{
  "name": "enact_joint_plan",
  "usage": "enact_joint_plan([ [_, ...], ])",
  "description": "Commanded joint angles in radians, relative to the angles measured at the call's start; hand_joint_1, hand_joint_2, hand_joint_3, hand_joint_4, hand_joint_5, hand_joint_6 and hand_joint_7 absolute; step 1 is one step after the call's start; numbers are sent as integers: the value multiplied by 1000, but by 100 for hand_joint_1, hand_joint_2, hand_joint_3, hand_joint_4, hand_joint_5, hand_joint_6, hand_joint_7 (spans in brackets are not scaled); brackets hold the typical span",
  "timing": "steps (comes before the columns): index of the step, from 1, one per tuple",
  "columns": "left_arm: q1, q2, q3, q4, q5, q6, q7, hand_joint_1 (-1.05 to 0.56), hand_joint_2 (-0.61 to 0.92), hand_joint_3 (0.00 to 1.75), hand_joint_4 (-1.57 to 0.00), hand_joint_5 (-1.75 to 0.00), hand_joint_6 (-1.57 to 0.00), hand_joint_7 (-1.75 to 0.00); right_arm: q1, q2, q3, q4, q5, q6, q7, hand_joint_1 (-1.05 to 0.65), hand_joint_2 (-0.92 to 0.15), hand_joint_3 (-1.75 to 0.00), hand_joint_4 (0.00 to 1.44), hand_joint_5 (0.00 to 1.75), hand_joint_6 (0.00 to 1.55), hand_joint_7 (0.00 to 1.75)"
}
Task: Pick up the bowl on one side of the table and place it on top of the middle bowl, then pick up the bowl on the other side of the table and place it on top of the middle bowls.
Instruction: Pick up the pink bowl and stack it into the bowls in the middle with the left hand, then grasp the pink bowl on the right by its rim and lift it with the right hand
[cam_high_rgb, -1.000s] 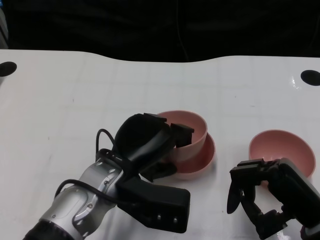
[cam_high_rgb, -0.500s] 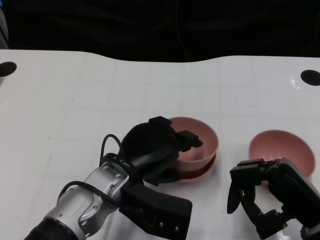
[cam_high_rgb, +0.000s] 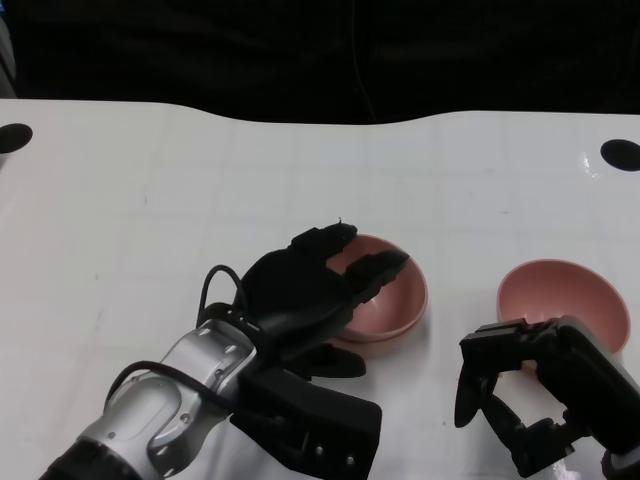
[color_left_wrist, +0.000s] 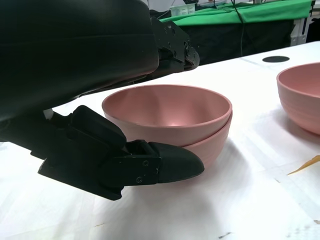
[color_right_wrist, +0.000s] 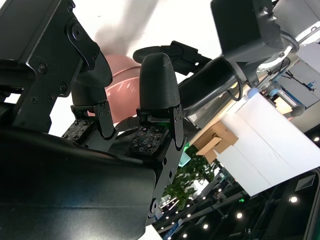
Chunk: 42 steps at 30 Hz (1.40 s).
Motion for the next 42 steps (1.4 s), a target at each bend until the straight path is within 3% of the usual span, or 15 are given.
enact_joint_plan([
  [1, 47, 46, 49, -90, -53, 15, -68, -81, 92, 53, 0, 0, -7, 0, 0, -11, -11, -15, 7, 11, 2, 27, -7, -168, 103, 171, 96, 129],
  [11, 191, 143, 183, -364, -182, -6, -166, -79, 92, 50, -5, -3, -8, -2, 2, -6, -10, -24, 1, 19, -4, 26, -4, -168, 100, 175, 96, 128],
  [14, 257, 171, 244, -441, -233, -32, -157, -69, 92, 40, -17, -11, -21, -8, 2, -4, -10, -23, -4, 16, -9, 26, -3, -169, 100, 175, 96, 128],
  [17, 297, 172, 277, -467, -266, -52, -145, -67, 92, 38, -19, -13, -24, -9, 4, -3, -9, -29, -4, 22, -8, 26, -2, -170, 100, 175, 96, 128],
  [20, 372, 160, 334, -491, -326, -95, -98, -52, 92, 29, -34, -23, -35, -13, 9, -3, -9, -41, -5, 34, -6, 26, -2, -170, 100, 175, 97, 128],
  [22, 413, 145, 363, -495, -355, -121, -68, -38, 92, 21, -51, -37, -51, -19, 11, -4, -9, -44, -7, 38, -7, 26, -3, -170, 100, 175, 97, 128],
  [27, 426, 136, 377, -492, -360, -141, -63, -34, 92, 18, -55, -43, -55, -19, 12, -4, -8, -48, -7, 42, -7, 26, -3, -169, 100, 175, 97, 129],
  [28, 483, 131, 408, -496, -407, -184, -37, -27, 92, 19, -63, -48, -64, -24, 12, -6, -8, -49, -8, 41, -6, 26, -3, -169, 100, 175, 96, 129],
  [29, 533, 127, 435, -500, -453, -224, -19, -17, 89, 27, -72, -76, -79, -36, 11, -6, -8, -48, -7, 40, -6, 26, -3, -169, 100, 175, 96, 128],
  [30, 569, 125, 456, -502, -485, -255, -6, -11, 81, 47, -76, -104, -87, -49, 12, -7, -8, -48, -6, 39, -6, 25, -3, -170, 100, 175, 96, 128],
  [31, 595, 127, 471, -503, -506, -282, -1, -6, 66, 76, -79, -126, -90, -65, 13, -8, -9, -52, -5, 43, -4, 25, -3, -171, 99, 175, 96, 128],
  [32, 604, 128, 478, -501, -512, -296, -2, -5, 60, 90, -81, -135, -91, -73, 14, -9, -9, -54, -5, 47, -3, 25, -3, -171, 99, 175, 96, 128],
  [35, 625, 121, 497, -488, -518, -329, 1, -3, 51, 111, -85, -150, -93, -90, 18, -13, -13, -68, -3, 68, 2, 24, -3, -171, 98, 175, 95, 128],
  [38, 626, 92, 508, -440, -527, -371, 30, 0, 33, 143, -87, -160, -90, -124, 15, -17, -23, -69, -18, 68, -12, 25, -3, -169, 99, 173, 96, 126],
  [42, 621, 79, 516, -413, -521, -399, 38, -1, 27, 153, -88, -163, -87, -135, 14, -15, -28, -68, -23, 63, -14, 27, -4, -168, 100, 171, 97, 124],
])
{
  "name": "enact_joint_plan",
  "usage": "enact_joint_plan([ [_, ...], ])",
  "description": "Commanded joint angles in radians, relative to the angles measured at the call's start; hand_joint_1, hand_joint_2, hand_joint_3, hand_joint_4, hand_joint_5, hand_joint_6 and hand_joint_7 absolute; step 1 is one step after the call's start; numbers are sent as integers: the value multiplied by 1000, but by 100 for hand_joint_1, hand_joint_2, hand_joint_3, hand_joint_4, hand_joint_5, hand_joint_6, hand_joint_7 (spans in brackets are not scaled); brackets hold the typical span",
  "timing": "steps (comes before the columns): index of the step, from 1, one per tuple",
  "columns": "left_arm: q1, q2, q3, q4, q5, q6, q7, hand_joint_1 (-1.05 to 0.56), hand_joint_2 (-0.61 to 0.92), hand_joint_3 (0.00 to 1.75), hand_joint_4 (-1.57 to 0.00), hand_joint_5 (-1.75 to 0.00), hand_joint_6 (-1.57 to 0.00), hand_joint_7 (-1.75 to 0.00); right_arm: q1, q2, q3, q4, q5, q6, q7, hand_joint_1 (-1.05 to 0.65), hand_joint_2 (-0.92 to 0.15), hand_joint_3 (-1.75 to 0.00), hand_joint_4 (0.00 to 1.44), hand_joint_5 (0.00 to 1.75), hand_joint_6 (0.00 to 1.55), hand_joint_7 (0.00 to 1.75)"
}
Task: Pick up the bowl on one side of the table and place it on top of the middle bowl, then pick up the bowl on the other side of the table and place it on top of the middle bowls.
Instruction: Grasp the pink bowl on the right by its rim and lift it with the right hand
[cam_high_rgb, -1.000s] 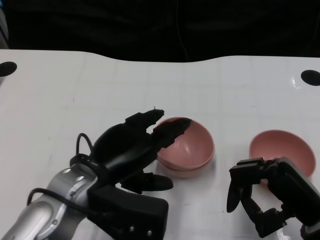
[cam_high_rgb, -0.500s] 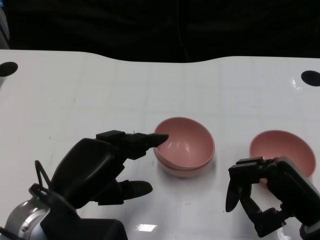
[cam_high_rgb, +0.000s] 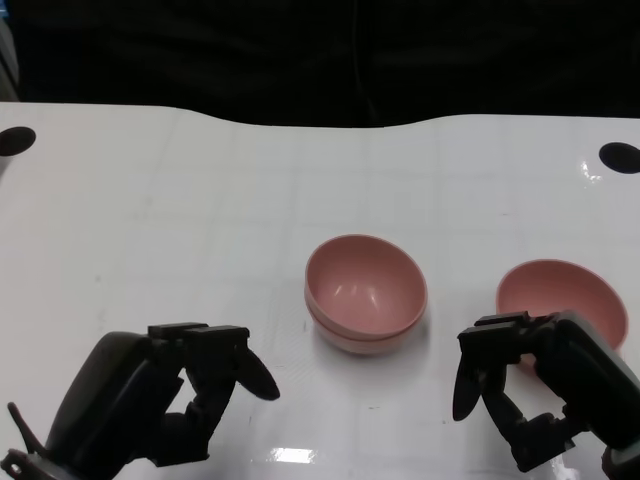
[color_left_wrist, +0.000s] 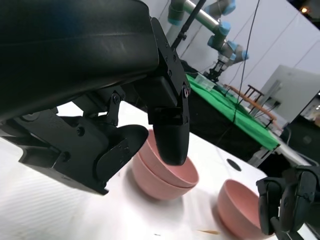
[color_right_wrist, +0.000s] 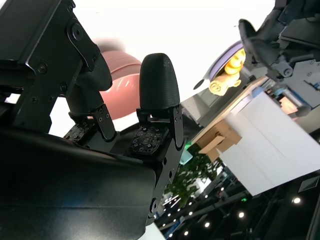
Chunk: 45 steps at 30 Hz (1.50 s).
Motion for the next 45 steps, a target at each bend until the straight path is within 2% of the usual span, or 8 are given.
enact_joint_plan([
  [1, -12, -4, 19, 43, -2, -40, 29, -1, 27, 153, -88, -163, -87, -136, 6, -12, -20, -17, 1, 18, -11, 27, -4, -168, 100, 171, 97, 124],
  [8, -27, -16, 29, 104, 8, -94, 52, 1, 22, 159, -89, -166, -84, -146, 14, -8, -30, -44, -1, 57, -11, 22, -15, -146, 96, 165, 91, 110],
  [11, -35, -20, 30, 142, -13, -106, 44, 1, 22, 160, -89, -168, -83, -149, 37, -3, -52, -120, -23, 159, -13, 19, -24, -126, 84, 137, 79, 94],
  [12, -39, -20, 30, 156, -13, -108, 43, 1, 22, 160, -90, -168, -83, -150, 67, -8, -81, -249, -126, 315, 19, 2, -33, -102, 68, 112, 63, 76],
  [14, -46, -20, 29, 171, -6, -117, 45, 0, 21, 159, -90, -169, -83, -151, 105, -21, -115, -445, -300, 547, 86, -31, -72, -27, 46, 71, 44, 38],
  [16, -49, -20, 30, 177, -2, -122, 47, 0, 21, 158, -90, -169, -83, -151, 116, -23, -115, -522, -370, 642, 120, -40, -81, -8, 41, 56, 41, 24],
  [24, -57, -21, 32, 188, 11, -129, 47, -4, 22, 156, -90, -169, -83, -151, 118, -54, -67, -680, -592, 865, 260, -52, -83, 0, 33, 40, 36, 10],
  [45, -63, -19, 27, 185, 11, -118, 36, 0, 22, 156, -90, -169, -83, -150, 91, -103, -8, -721, -732, 970, 422, -60, -84, 0, 36, 26, 36, 2],
])
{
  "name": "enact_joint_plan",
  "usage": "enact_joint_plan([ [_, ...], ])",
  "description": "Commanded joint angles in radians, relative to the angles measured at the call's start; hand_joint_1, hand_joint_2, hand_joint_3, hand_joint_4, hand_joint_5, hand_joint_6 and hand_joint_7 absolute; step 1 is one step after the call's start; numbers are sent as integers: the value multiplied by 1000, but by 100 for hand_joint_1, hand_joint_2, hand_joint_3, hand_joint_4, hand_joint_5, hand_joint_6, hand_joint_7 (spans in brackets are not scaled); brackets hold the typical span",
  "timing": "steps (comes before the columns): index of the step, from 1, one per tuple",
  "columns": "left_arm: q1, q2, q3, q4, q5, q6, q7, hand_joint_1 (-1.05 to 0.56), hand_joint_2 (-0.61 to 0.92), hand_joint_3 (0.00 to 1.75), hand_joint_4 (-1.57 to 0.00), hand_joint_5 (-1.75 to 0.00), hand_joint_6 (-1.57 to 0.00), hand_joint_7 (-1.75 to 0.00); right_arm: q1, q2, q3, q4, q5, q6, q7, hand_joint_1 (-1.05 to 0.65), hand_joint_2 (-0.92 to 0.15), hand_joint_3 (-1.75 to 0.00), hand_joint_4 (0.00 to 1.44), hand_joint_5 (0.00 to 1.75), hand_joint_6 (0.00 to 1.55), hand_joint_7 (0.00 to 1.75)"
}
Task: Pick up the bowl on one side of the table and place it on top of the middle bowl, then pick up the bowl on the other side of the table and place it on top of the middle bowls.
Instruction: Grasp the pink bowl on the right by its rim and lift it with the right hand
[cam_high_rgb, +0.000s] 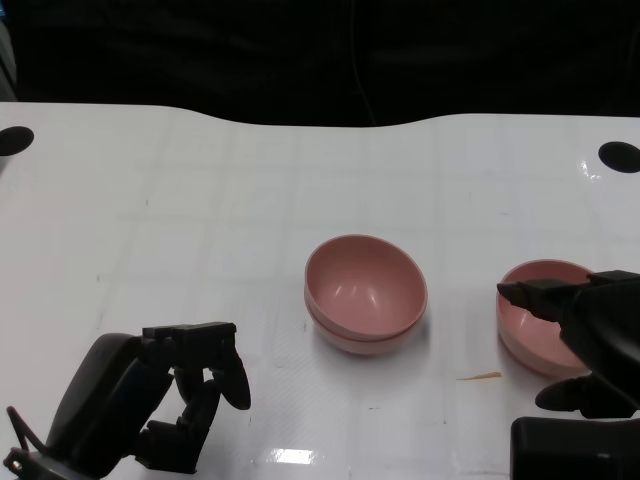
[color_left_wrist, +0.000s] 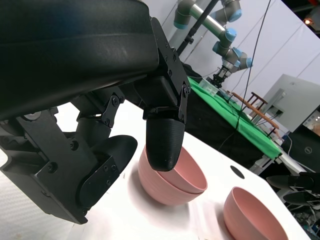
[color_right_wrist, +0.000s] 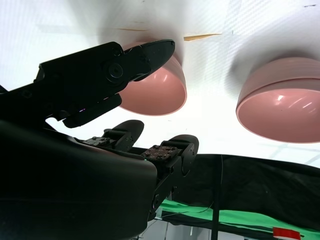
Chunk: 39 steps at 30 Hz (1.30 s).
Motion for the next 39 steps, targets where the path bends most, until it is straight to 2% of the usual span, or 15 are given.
enact_joint_plan([
  [1, -3, 9, 3, 2, 4, 3, -2, 0, 22, 156, -90, -169, -83, -150, -11, -18, 1, -14, -6, 7, 8, -60, -84, 0, 36, 25, 36, 2],
  [9, -15, 5, -6, 6, 11, 3, -2, -1, 21, 156, -90, -168, -83, -149, -89, -18, 54, 178, -71, 50, -9, -55, -88, -1, 39, 17, 35, 0],
  [17, -11, 7, -4, -4, 3, 5, -10, -3, 22, 158, -90, -170, -83, -150, -154, -20, 111, 415, -88, 77, -134, -54, -88, -1, 43, 13, 37, 1],
  [24, -13, 8, -5, -7, 7, 8, -14, -3, 22, 157, -91, -169, -83, -150, -180, -39, 149, 485, -83, 84, -160, -55, -90, 0, 45, 12, 38, 1],
  [25, -14, 9, -6, -8, 9, 10, -15, -4, 22, 157, -91, -169, -83, -150, -189, -42, 159, 507, -84, 86, -155, -49, -91, -3, 56, 16, 40, 2],
  [27, -16, 10, -6, -8, 12, 11, -16, -4, 21, 157, -90, -170, -83, -150, -205, -52, 174, 539, -75, 82, -143, -46, -92, -5, 62, 18, 42, 2],
  [28, -17, 11, -6, -8, 11, 11, -18, -3, 21, 157, -90, -169, -83, -149, -213, -60, 178, 555, -58, 69, -137, -40, -92, -9, 80, 31, 56, 7],
  [29, -18, 11, -5, -7, 9, 10, -19, -3, 21, 157, -90, -169, -83, -149, -221, -68, 179, 572, -35, 50, -135, -35, -92, -12, 85, 53, 65, 6],
  [30, -19, 11, -5, -6, 8, 10, -21, -3, 21, 157, -90, -169, -83, -149, -227, -75, 181, 584, -17, 37, -135, -31, -92, -13, 80, 87, 71, 4],
  [31, -19, 11, -5, -5, 7, 10, -22, -3, 21, 157, -90, -169, -83, -149, -231, -80, 183, 591, -5, 30, -138, -28, -92, -14, 76, 110, 75, 2],
  [32, -19, 10, -4, -5, 7, 10, -22, -3, 22, 156, -90, -169, -83, -149, -233, -84, 186, 595, 3, 27, -141, -27, -92, -14, 75, 118, 76, 2],
  [34, -19, 12, -5, -7, 6, 15, -28, -3, 22, 156, -90, -169, -82, -149, -253, -95, 199, 627, 16, 13, -140, -26, -92, -20, 75, 127, 76, 1],
  [35, -19, 13, -6, -8, 6, 18, -30, -3, 22, 156, -90, -169, -82, -149, -260, -101, 204, 642, 21, 2, -155, -27, -92, -23, 75, 124, 79, 3],
  [38, -21, 14, -7, -8, 5, 22, -37, -3, 22, 156, -90, -169, -82, -149, -263, -109, 199, 668, 48, -37, -232, -27, -92, -26, 87, 92, 96, 5],
  [39, -22, 13, -8, -9, 6, 23, -38, -3, 23, 156, -89, -169, -82, -149, -261, -108, 194, 677, 60, -51, -264, -27, -92, -26, 89, 89, 98, 5],
])
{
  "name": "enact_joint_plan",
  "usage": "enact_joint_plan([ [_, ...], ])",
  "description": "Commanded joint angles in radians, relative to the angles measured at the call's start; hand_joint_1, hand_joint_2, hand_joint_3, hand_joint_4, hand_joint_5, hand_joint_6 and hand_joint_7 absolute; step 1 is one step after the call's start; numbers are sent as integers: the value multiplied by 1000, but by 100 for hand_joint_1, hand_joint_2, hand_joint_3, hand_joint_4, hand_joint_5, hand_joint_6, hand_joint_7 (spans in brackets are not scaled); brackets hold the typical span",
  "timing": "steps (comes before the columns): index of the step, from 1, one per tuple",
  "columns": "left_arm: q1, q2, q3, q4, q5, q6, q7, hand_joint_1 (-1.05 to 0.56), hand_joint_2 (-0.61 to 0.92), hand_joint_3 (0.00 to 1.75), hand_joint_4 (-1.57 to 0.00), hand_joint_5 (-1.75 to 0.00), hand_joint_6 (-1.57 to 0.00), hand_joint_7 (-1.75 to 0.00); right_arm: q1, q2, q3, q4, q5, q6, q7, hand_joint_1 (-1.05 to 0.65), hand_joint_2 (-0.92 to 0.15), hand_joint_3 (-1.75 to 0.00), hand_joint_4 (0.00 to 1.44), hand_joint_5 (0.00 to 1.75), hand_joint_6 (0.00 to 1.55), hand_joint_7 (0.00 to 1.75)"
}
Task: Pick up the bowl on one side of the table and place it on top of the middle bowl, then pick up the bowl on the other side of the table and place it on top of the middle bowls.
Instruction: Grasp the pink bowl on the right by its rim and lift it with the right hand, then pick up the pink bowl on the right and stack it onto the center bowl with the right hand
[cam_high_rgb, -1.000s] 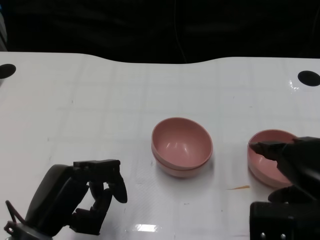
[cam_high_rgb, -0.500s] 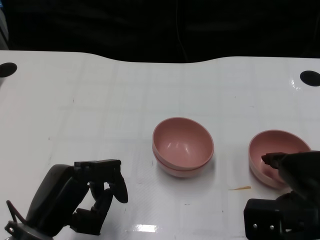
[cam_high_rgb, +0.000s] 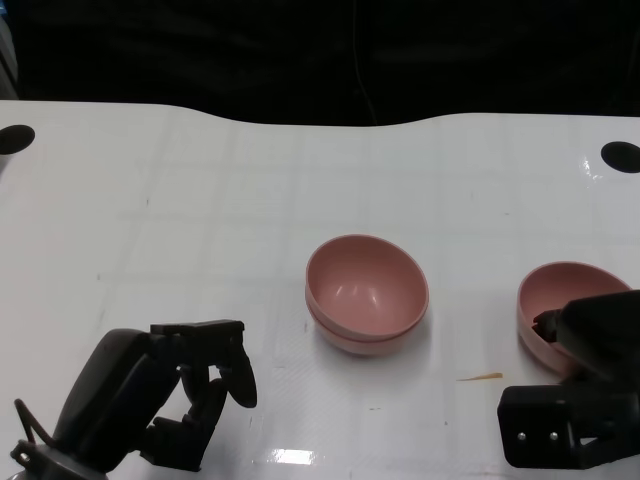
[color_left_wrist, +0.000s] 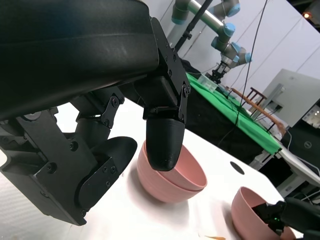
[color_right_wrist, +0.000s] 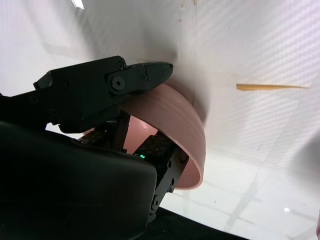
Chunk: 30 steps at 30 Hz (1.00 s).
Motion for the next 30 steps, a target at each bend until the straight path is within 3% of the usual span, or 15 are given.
enact_joint_plan([
  [1, -6, 17, -2, -9, -2, 9, -16, -2, 22, 156, -90, -169, -82, -149, 13, -20, -7, 39, 42, -41, -95, -26, -92, -25, 91, 95, 102, 5],
  [2, -6, 16, -3, -11, 0, 11, -15, -2, 22, 156, -90, -169, -82, -148, 17, -19, -11, 45, 52, -56, -137, -25, -92, -20, 90, 120, 106, 4],
  [6, -5, 14, -6, -16, 2, 18, -15, -3, 23, 154, -89, -170, -82, -147, 38, -16, -28, 36, 77, -104, -296, -19, -91, -9, 86, 165, 103, 1],
  [12, -7, 14, -12, -24, -1, 36, -18, -4, 23, 154, -90, -169, -82, -148, 48, -19, -51, 59, 106, -287, -646, -6, -79, 0, 91, 175, 137, 16],
  [13, -8, 14, -12, -25, 0, 39, -18, -4, 22, 154, -90, -169, -83, -148, 45, -17, -54, 69, 119, -316, -676, -4, -78, -1, 92, 175, 131, 41],
  [14, -9, 14, -12, -23, 1, 39, -18, -4, 22, 155, -90, -168, -83, -147, 41, -17, -56, 76, 131, -345, -701, -3, -80, -4, 92, 175, 104, 109],
  [15, -11, 14, -12, -19, 3, 37, -15, -4, 22, 155, -90, -168, -83, -147, 38, -18, -58, 80, 141, -369, -719, -3, -80, -7, 93, 175, 92, 137],
  [16, -13, 14, -12, -17, 4, 37, -15, -4, 22, 155, -90, -168, -82, -147, 33, -19, -60, 82, 148, -395, -736, -2, -80, -8, 94, 175, 86, 152],
  [18, -14, 15, -13, -17, 6, 42, -17, -4, 22, 155, -89, -168, -82, -147, 24, -25, -60, 84, 159, -443, -759, -1, -41, -85, 96, 175, 85, 160],
  [20, -17, 16, -14, -14, 9, 41, -14, -4, 22, 154, -89, -169, -82, -148, 9, -27, -59, 76, 181, -491, -755, -3, -23, -119, 98, 175, 84, 163],
  [26, -20, 19, -15, -1, 14, 34, -8, -4, 23, 154, -88, -170, -82, -148, -55, 6, -37, 99, 192, -562, -745, -6, -11, -142, 102, 175, 92, 151],
  [30, -16, 25, -14, -3, 20, 37, -11, -4, 23, 153, -88, -169, -82, -148, -117, 42, -1, 127, 170, -594, -759, -5, -7, -144, 103, 175, 92, 156],
])
